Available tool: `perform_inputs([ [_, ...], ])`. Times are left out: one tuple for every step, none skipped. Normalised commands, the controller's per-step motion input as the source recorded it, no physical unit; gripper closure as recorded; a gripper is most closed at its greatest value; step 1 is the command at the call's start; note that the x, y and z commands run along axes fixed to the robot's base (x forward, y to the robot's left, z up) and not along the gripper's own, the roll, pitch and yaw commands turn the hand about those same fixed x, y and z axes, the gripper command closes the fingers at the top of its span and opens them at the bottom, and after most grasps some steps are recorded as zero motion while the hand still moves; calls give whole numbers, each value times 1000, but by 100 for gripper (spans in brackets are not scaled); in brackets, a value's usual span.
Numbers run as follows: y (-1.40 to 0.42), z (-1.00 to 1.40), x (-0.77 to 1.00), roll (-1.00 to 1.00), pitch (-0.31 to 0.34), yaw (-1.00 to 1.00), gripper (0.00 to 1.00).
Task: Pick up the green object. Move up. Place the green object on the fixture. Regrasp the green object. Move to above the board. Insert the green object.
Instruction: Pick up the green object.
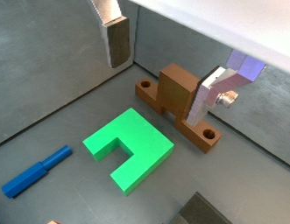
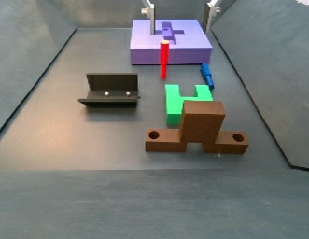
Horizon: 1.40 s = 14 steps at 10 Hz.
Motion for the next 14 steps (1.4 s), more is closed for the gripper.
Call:
perform_inputs([
  [0,0,0,11,0,0,0],
  [-17,-20,0,0,0,0,0],
  [-20,0,0,0,0,0,0],
  [-123,-709,-14,-70,-250,0,0],
  [-149,-751,0,-89,-203,0,0],
  [-171,-754,0,-89,-204,0,0],
  [-154,-749,0,-94,-199,0,0],
  [-100,-809,0,-74,-187,0,0],
  [-74,-849,343,-124,-3,-63,0],
  [-154,-523,400,-277,0,-23,0],
  [-157,-503,394,-286,0,-31,0],
  [-169,-474,391,-300,-3,-34,0],
  [-146,-440,351,-316,0,-29,0],
  [-63,-434,143,-319,-3,0,0],
])
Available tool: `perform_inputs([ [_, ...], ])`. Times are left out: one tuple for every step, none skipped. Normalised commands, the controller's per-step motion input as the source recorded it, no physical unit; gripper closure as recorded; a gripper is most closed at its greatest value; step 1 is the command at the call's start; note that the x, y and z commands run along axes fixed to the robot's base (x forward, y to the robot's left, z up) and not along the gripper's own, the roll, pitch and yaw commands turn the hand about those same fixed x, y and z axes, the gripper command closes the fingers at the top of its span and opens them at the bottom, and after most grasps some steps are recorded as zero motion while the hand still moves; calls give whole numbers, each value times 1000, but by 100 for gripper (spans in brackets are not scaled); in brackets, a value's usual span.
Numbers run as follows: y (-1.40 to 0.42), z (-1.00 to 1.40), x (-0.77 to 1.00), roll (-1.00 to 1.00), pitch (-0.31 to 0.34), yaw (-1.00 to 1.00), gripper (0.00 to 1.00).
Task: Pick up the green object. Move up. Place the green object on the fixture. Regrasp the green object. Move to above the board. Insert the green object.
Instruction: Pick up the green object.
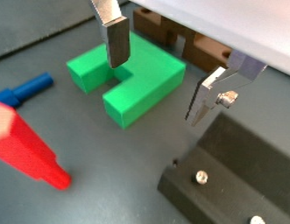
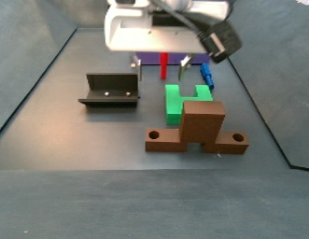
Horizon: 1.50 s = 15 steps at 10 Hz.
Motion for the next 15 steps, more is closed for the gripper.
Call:
perform_inputs([
  [-34,-180,-203,-226,-49,0,0],
  [-60,-74,-191,-207,-76,0,0],
  [-60,-203,-166,-149,-99,0,0],
  [-66,-200,-223,-139,-110,0,0],
  [-46,-206,-206,-113,-106,0,0],
  [0,-246,-166,-90,-110,0,0],
  [0,-280,-214,-77,-120,0,0],
  [0,-226,-69,-49,-79,0,0],
  [0,-234,0,-7,-11,0,0],
  [0,-260,0,-4,0,0,0],
  [0,-209,0,-9,0,0,0],
  [0,-83,0,-14,0,0,0],
  [0,0,0,0,0,0,0],
  [0,0,0,0,0,0,100],
  [0,0,0,0,0,0,100],
])
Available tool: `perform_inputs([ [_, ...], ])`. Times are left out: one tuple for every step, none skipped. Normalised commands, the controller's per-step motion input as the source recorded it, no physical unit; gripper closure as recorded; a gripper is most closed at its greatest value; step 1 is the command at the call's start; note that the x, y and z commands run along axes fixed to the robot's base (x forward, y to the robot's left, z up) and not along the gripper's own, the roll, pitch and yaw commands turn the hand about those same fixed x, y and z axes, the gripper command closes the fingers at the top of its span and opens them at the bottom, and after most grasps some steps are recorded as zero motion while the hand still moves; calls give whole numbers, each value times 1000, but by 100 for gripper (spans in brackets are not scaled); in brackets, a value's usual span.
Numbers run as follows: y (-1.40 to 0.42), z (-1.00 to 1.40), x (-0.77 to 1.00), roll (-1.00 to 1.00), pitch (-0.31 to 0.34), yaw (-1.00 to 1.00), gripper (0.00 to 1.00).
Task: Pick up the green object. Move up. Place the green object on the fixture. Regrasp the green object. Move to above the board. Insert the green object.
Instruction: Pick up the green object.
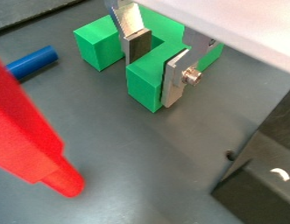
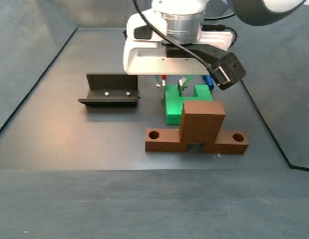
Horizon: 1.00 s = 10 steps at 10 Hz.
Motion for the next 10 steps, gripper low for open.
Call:
perform_inputs([
  [0,0,0,0,0,0,100],
  [0,0,0,0,0,0,100],
  [0,0,0,0,0,0,100],
  [0,0,0,0,0,0,100],
  [0,0,0,0,0,0,100],
  [0,0,0,0,0,0,100],
  [0,0,0,0,0,0,100],
  [0,0,0,0,0,0,100],
  [0,0,0,0,0,0,100],
  [0,0,0,0,0,0,100],
])
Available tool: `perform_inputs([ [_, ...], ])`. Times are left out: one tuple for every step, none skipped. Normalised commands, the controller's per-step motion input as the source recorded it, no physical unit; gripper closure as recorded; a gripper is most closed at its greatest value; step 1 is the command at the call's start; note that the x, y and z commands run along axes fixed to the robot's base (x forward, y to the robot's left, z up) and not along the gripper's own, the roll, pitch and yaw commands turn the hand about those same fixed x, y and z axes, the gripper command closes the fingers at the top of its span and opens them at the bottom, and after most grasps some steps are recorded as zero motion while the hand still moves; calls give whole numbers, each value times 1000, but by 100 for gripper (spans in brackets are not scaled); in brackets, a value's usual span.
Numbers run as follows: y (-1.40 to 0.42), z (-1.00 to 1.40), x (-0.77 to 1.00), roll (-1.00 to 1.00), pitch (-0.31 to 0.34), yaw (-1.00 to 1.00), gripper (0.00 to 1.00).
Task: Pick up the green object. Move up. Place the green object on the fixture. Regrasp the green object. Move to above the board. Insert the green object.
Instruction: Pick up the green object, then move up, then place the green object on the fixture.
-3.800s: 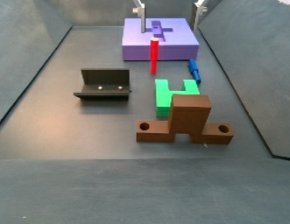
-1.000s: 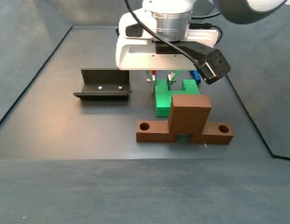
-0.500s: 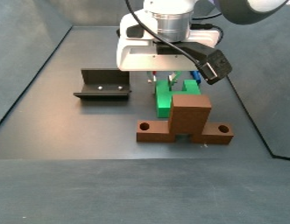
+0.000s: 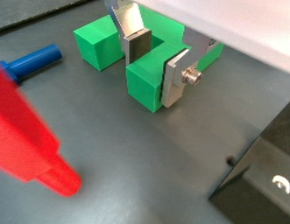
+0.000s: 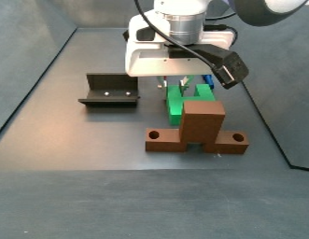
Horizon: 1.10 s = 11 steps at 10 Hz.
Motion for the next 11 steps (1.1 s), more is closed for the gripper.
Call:
perform_inputs([
  [0,0,0,0,0,0,100],
  [0,0,0,0,0,0,100],
  [0,0,0,0,0,0,100],
  [0,0,0,0,0,0,100],
  [0,833,0,0,0,0,100],
  [-15,817,-4,-6,4,38,100],
  [-30,633,-41,-10,16,46,100],
  [0,0,0,-20,0,0,100],
  [51,-11,43,-271,-54,-217,100],
  [100,174,231,-674,-6,-149,100],
  [31,114,143,-517,0,-157,100],
])
